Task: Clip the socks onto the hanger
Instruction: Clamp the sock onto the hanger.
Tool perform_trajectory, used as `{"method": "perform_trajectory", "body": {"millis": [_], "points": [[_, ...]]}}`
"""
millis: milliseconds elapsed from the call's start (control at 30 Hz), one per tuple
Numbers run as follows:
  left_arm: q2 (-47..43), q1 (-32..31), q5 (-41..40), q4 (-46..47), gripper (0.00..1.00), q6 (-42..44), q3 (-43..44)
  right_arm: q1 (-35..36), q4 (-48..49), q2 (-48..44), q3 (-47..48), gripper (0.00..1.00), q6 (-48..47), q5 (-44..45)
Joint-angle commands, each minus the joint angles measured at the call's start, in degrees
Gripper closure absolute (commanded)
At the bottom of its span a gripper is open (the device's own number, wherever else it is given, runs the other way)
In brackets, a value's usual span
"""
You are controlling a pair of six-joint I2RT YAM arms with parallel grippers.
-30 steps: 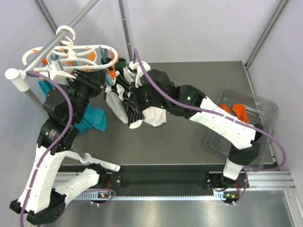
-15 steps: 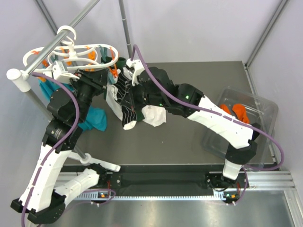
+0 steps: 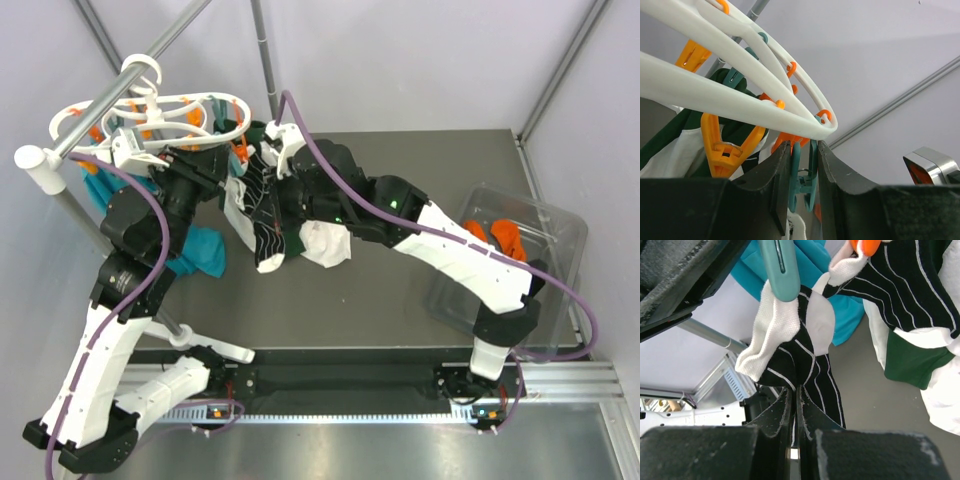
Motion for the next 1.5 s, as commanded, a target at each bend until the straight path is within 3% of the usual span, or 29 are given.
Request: {"method": "perform_trajectory", "body": {"millis": [0, 1467], "points": [[-0.8, 0.0, 2.4, 1.4, 1.00, 1.3, -0.6, -0.8, 1.9, 0.9, 2.4, 1.00, 0.8, -0.5], [-0.3, 0.0, 3.6, 3.1, 1.00, 4.6, -3.2, -2.5, 4.2, 2.9, 7.4, 1.00, 2.4, -1.1]]}}
